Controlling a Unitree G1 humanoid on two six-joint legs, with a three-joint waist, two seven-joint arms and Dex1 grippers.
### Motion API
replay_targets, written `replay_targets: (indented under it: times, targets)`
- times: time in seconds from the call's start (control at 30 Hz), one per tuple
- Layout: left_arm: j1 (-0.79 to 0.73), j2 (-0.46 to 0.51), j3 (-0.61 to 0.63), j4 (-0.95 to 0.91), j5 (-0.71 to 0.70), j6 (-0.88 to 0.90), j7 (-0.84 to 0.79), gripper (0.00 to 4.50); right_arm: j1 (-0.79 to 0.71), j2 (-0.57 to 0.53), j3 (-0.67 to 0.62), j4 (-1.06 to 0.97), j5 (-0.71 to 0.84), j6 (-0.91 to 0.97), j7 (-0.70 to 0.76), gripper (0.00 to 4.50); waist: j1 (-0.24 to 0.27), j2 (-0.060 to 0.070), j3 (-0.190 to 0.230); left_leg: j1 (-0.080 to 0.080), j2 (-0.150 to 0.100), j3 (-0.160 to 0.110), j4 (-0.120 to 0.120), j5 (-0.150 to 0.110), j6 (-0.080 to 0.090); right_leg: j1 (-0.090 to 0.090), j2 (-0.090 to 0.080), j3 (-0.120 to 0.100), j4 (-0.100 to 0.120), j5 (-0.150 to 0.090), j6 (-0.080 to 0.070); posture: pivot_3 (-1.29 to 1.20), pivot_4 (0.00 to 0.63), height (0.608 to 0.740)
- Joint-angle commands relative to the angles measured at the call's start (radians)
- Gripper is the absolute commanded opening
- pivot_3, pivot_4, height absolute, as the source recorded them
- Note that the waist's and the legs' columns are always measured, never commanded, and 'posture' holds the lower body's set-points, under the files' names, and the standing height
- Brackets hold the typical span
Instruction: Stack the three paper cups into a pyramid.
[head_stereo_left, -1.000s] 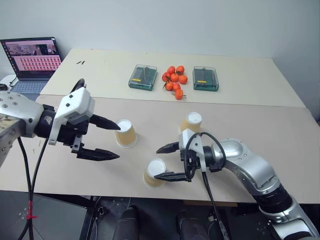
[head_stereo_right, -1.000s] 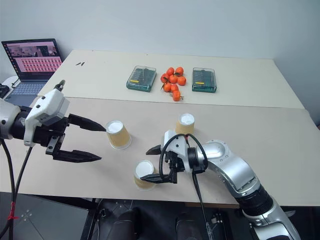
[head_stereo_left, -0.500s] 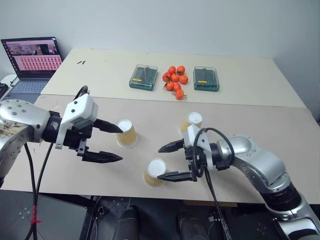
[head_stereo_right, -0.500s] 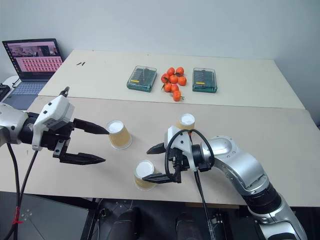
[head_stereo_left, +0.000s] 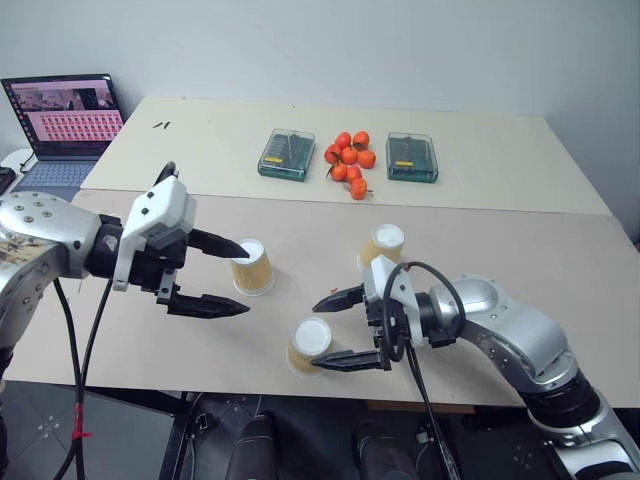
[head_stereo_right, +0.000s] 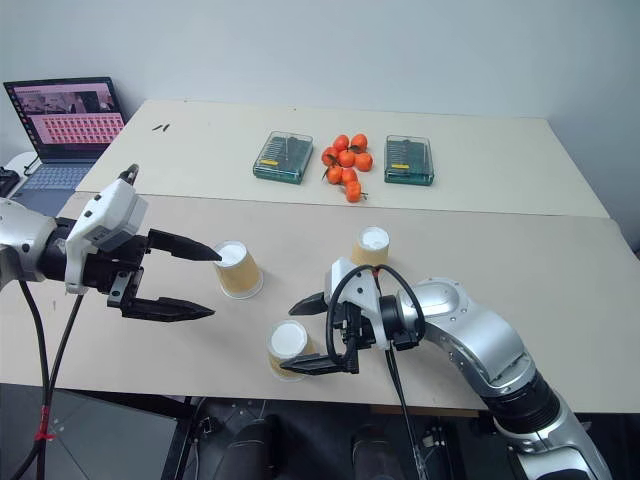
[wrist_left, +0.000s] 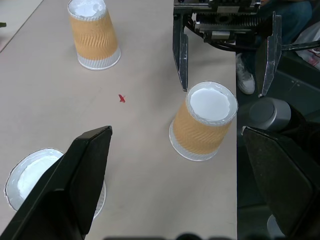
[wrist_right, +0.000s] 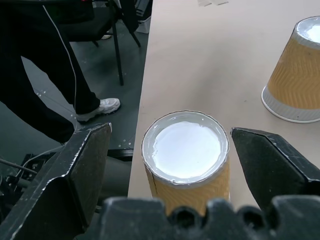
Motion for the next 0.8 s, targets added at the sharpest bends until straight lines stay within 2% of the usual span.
replay_targets:
  times: [0.03, 0.8]
  targets:
    - [-0.030, 0.017, 0.010, -0.001, -0.004, 0.002, -0.017, 4.44, 0.006, 0.007, 0.001, -0.026, -0.008, -0.022, -0.006, 4.50, 0.000, 0.000, 0.000, 0.000, 0.000, 0.000, 0.000, 0.000, 0.000, 0.000, 0.000, 0.000, 0.000, 0.000, 0.000, 0.00, 0.150, 0.735]
    - [-0.041, 0.047, 0.018, -0.007, -0.001, 0.014, -0.033, 4.44, 0.017, 0.071, 0.044, 0.046, -0.085, -0.088, -0.002, 4.50, 0.000, 0.000, 0.000, 0.000, 0.000, 0.000, 0.000, 0.000, 0.000, 0.000, 0.000, 0.000, 0.000, 0.000, 0.000, 0.00, 0.150, 0.735]
